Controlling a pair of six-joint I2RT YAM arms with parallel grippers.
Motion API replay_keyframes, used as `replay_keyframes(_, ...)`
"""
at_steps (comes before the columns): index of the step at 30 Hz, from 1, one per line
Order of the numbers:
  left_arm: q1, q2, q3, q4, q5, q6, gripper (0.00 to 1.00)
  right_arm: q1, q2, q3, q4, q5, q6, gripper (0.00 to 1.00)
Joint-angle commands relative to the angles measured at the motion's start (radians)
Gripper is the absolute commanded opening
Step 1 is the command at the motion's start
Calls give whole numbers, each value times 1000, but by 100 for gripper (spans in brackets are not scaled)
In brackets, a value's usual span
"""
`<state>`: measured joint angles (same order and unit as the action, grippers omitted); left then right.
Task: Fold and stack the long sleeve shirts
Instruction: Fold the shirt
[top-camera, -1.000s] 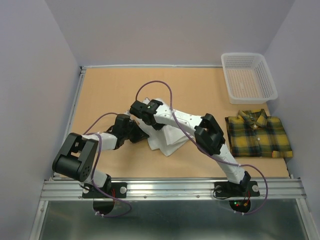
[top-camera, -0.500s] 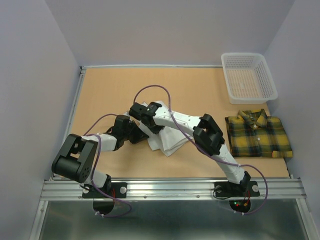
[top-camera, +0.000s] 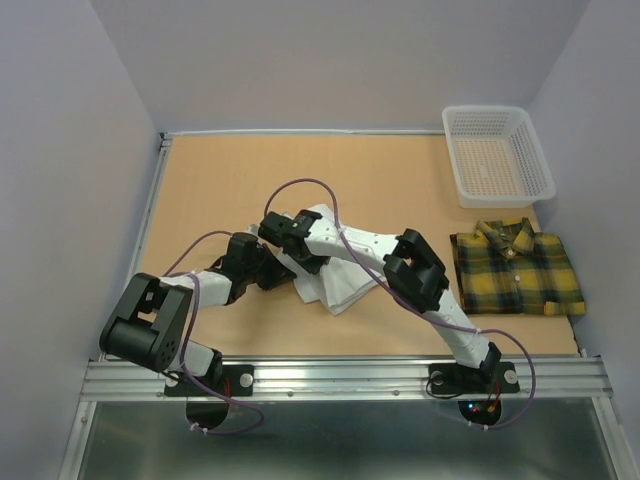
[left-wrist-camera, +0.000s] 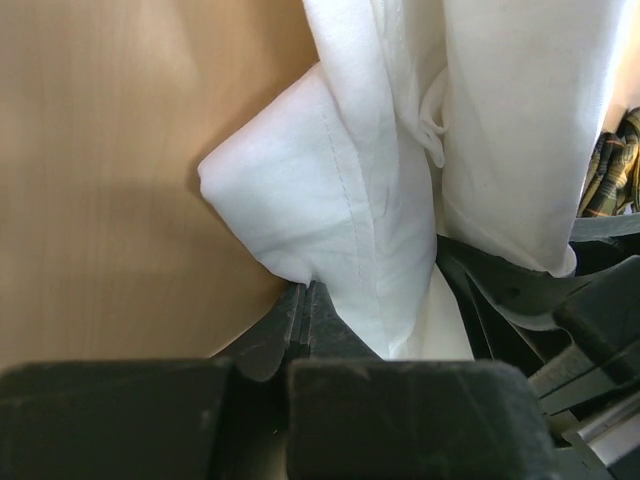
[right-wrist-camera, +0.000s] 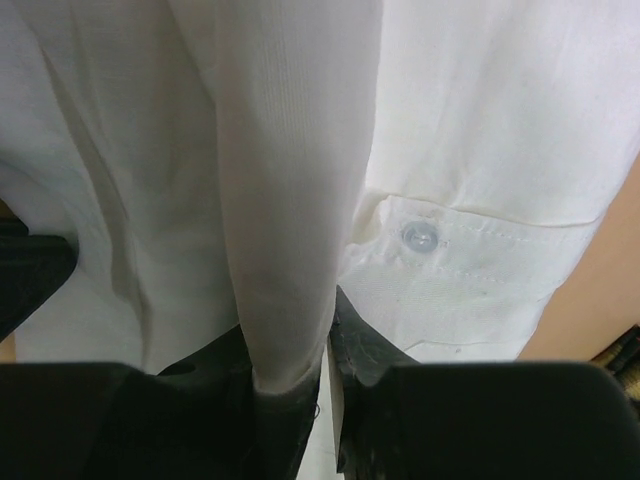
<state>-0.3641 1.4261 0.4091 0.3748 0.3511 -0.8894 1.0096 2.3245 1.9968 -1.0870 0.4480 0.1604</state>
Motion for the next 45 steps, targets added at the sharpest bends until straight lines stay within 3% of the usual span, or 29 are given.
replay_keyframes(1,7,-35,-21,-51,-40,10,0,18,-89,-32,22,-34,-38,25)
replay_keyframes(14,7,-38,-32,-53,-60,-13,0,37,-143,-107,44,-66,-76,19)
replay_keyframes(20,7,-88,-49,-69,-66,-42,6,37,-165,-90,55,-88,-65,45)
replay_keyframes(22,7,-128,-53,-82,-86,-45,8,37,-174,-70,71,-88,-53,45)
replay_keyframes(25,7,-161,-61,-100,-98,-49,8,37,-175,-32,93,-68,-39,36)
replay_keyframes(29,8,-185,-78,-116,-95,-55,8,35,-154,-7,111,-66,-24,3)
replay_keyframes(39,7,-144,-78,-76,-98,-46,4,35,-169,-41,208,-43,21,1)
replay_keyframes(45,7,-147,-82,-82,-126,-45,3,35,-175,-88,225,-104,-10,1)
